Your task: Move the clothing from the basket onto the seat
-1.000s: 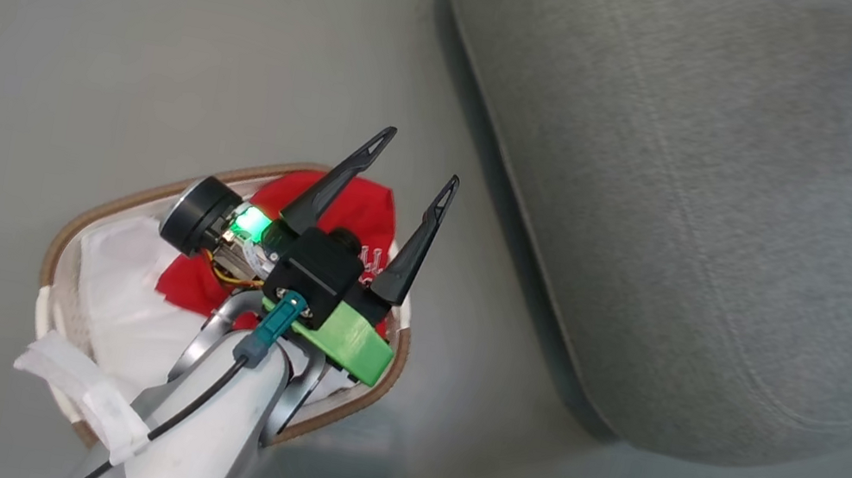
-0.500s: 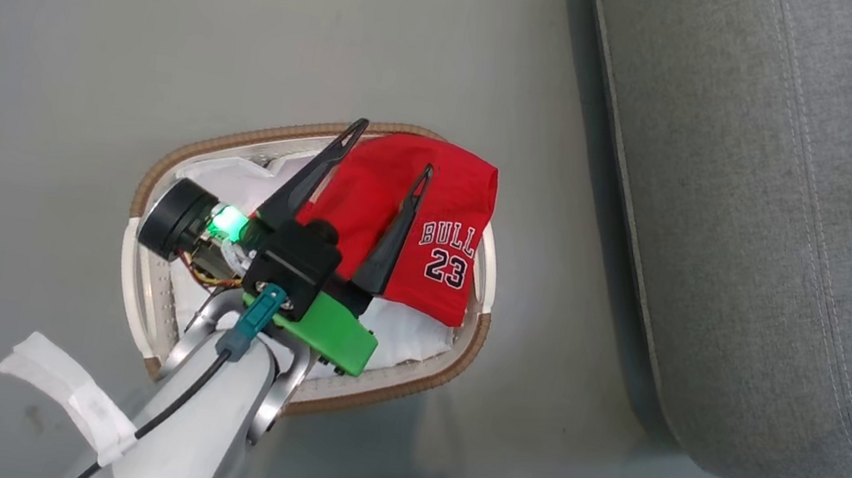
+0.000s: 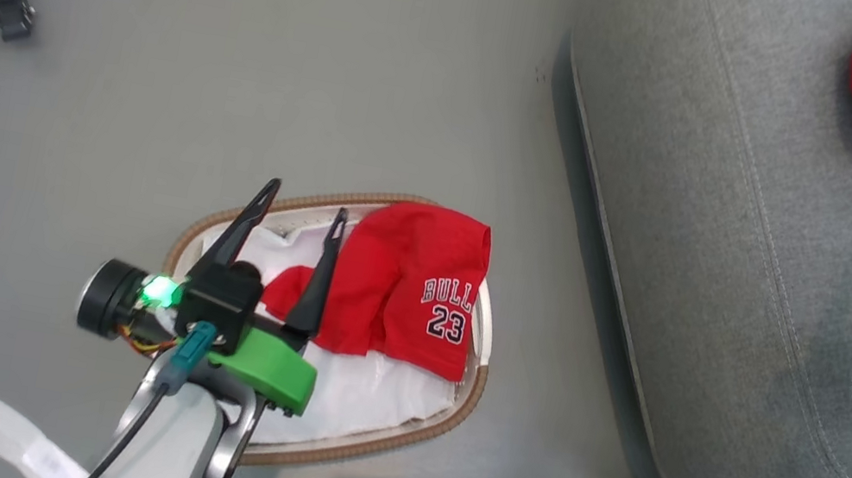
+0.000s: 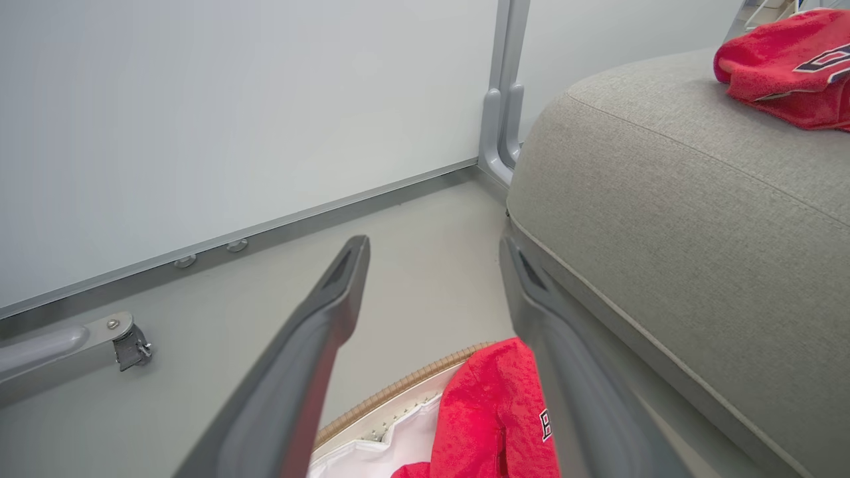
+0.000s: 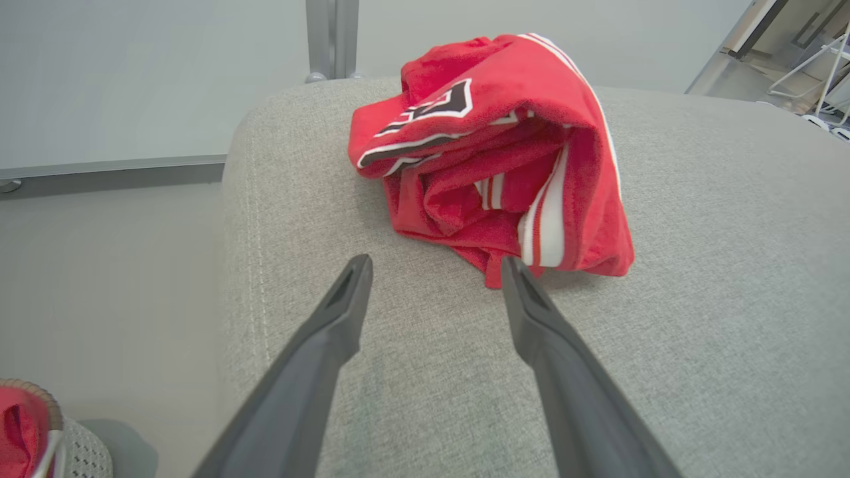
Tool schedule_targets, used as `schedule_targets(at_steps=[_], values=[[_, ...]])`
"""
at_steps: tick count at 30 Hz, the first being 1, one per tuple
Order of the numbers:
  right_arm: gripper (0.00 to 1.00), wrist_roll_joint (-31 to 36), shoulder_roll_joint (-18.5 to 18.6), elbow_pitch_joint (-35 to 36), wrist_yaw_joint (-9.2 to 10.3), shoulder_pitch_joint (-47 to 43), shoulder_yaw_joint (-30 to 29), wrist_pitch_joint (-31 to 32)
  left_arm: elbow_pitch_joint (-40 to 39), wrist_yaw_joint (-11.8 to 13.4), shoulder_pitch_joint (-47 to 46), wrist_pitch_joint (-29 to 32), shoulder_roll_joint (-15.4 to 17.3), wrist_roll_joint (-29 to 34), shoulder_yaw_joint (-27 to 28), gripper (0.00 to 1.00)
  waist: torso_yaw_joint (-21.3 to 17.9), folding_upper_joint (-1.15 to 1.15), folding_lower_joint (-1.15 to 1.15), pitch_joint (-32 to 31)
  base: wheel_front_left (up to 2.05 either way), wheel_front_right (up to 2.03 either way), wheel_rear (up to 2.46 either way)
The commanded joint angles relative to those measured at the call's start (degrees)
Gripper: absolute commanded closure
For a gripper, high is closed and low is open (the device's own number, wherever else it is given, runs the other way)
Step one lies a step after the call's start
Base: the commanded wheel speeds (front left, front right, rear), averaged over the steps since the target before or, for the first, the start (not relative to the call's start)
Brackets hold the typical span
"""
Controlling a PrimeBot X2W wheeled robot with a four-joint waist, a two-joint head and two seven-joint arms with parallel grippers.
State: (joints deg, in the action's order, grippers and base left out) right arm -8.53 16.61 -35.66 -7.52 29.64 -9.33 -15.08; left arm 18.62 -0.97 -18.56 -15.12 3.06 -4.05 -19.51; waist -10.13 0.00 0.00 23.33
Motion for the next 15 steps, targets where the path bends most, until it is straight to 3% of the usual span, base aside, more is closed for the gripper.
schedule_targets(at_steps=[1,15], values=[[0.00,-0.77,-0.56,1.27,0.06,-1.69,0.85,-0.12,0.02,0.50,1.63,-0.05,0.16,-0.62,0.99,0.00,1.48,0.00,0.00,-3.93,0.00,0.00,0.00],[0.00,-5.60,-7.16,11.88,0.06,-8.96,11.93,-0.12,-0.67,3.41,10.99,-0.05,-0.05,-1.65,13.04,0.00,8.14,0.00,0.00,-12.42,0.00,0.00,0.00]])
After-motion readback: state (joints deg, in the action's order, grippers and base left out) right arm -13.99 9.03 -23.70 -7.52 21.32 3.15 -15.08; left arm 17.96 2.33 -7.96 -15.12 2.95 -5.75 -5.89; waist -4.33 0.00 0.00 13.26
